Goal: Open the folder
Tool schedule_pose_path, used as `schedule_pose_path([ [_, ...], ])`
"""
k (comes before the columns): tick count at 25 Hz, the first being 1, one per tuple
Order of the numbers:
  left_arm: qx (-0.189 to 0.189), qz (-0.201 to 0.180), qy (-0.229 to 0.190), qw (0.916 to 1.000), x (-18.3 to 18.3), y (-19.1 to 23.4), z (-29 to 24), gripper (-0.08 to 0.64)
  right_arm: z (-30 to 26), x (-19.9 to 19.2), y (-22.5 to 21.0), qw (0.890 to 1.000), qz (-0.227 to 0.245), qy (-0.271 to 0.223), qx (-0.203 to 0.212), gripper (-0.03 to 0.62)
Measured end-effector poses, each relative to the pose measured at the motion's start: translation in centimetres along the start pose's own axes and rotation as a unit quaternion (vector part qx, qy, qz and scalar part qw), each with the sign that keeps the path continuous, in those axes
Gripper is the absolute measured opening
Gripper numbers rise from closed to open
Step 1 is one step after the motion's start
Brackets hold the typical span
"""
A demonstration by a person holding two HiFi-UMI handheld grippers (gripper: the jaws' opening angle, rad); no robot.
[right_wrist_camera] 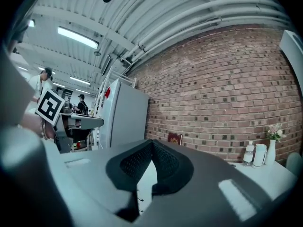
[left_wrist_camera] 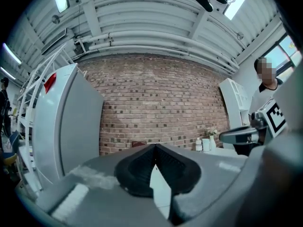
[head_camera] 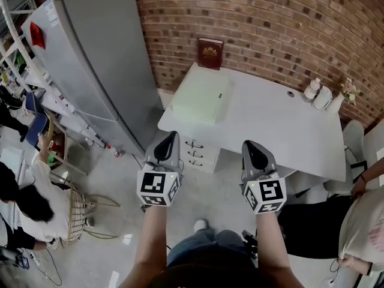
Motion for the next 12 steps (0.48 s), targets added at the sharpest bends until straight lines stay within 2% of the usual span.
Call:
schedule_pose_path([
  [12,-0.016,0.001,0.023,0.9996,-2.0,3.0,-4.6,-0.003,-6.0,-1.7,-1.0,1.000,-0.015,0.017,-0.003,0.000],
])
Point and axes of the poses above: the fingertips, and each gripper's own axes: z backward along the fingers, y to its left, x out of its top, the point moved 5 cm from there along z, backward along the fingers, and after that the axes turned 1 degree about z, right-handed, at the moved point
